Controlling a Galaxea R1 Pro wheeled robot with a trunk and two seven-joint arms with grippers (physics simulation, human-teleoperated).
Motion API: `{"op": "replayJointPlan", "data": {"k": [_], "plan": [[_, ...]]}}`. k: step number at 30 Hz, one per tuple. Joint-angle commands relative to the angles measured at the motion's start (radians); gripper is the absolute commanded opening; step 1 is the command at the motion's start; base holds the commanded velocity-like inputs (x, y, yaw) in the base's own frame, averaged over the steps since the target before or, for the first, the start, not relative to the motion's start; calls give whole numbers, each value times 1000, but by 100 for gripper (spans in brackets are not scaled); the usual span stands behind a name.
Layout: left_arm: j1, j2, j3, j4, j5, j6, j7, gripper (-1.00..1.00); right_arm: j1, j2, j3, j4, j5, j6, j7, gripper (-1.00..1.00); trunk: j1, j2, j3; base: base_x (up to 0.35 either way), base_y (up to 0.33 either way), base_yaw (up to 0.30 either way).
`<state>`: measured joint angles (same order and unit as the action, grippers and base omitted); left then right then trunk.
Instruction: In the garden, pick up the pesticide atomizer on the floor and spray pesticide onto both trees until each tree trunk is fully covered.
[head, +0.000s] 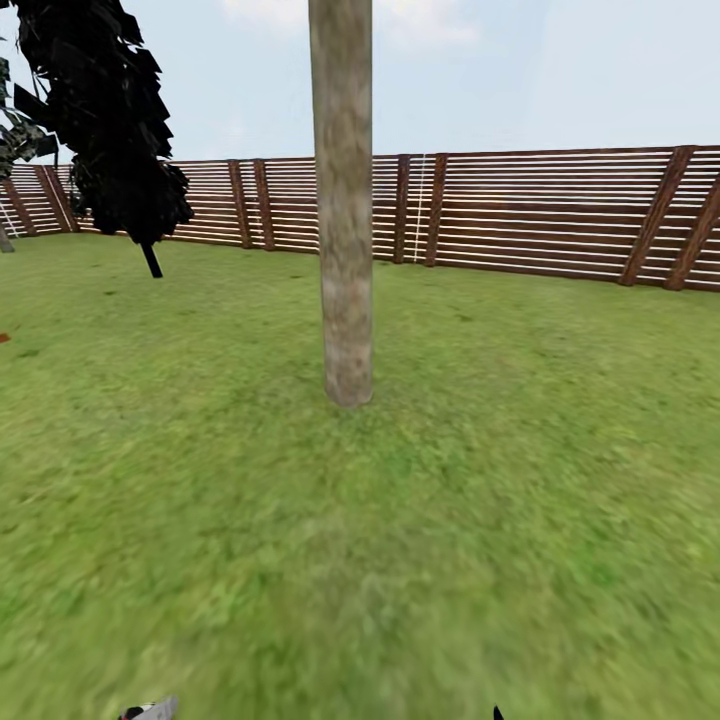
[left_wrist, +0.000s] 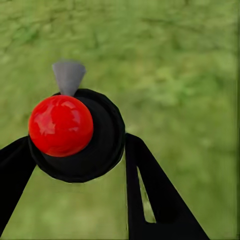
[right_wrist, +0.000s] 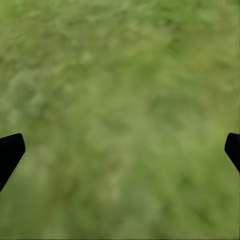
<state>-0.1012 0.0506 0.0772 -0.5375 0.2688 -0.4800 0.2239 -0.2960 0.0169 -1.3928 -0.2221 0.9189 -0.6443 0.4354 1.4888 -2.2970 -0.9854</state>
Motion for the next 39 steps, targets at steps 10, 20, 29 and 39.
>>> {"op": "replayJointPlan", "data": {"k": [10, 20, 29, 39], "plan": [[0, 0, 0, -1, 0, 0, 0, -100, 0, 0, 0, 0, 0, 0, 0, 100, 0, 0, 0, 336, 0, 0], [0, 0, 0, 1, 0, 0, 0, -100, 0, 0, 0, 0, 0, 0, 0, 100, 0, 0, 0, 336, 0, 0], [0, 0, 0, 1, 0, 0, 0, -100, 0, 0, 0, 0, 0, 0, 0, 100, 0, 0, 0, 336, 0, 0], [0, 1, 2, 0, 0, 1, 0, -100, 0, 0, 0, 0, 0, 0, 0, 100, 0, 0, 0, 336, 0, 0]]}}
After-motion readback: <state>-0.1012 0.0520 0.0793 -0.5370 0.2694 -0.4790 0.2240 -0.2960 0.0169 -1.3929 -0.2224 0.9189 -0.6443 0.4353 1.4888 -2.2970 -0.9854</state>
